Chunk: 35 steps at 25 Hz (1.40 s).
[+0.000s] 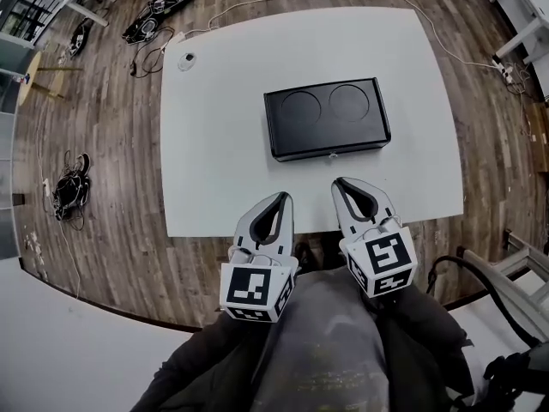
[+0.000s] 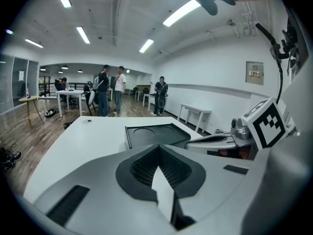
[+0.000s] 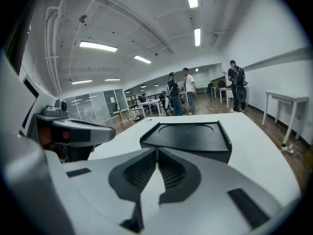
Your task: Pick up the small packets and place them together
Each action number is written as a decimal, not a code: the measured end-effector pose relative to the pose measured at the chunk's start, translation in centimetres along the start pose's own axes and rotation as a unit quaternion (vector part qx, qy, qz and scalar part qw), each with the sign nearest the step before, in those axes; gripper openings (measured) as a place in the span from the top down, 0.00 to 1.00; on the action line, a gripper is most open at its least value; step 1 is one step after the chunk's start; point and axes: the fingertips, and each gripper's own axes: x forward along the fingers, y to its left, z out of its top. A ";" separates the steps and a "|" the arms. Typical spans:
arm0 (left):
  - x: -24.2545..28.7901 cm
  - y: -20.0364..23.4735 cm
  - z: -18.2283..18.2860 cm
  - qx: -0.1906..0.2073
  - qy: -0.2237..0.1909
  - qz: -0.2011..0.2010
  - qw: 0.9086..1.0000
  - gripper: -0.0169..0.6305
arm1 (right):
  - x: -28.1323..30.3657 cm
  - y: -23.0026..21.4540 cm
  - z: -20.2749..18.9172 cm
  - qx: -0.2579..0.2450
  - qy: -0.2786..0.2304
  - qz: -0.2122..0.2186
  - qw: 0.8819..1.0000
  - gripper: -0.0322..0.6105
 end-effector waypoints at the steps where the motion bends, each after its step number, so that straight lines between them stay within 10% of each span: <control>1: 0.4 0.3 -0.1 -0.001 0.006 0.002 1.000 0.96 | 0.5 -0.3 -0.1 0.001 0.005 0.001 1.000 0.94; 35: 3.4 5.7 0.1 0.014 0.055 -0.030 0.998 0.96 | 7.3 -5.6 -4.7 0.132 0.101 -0.108 0.980 0.78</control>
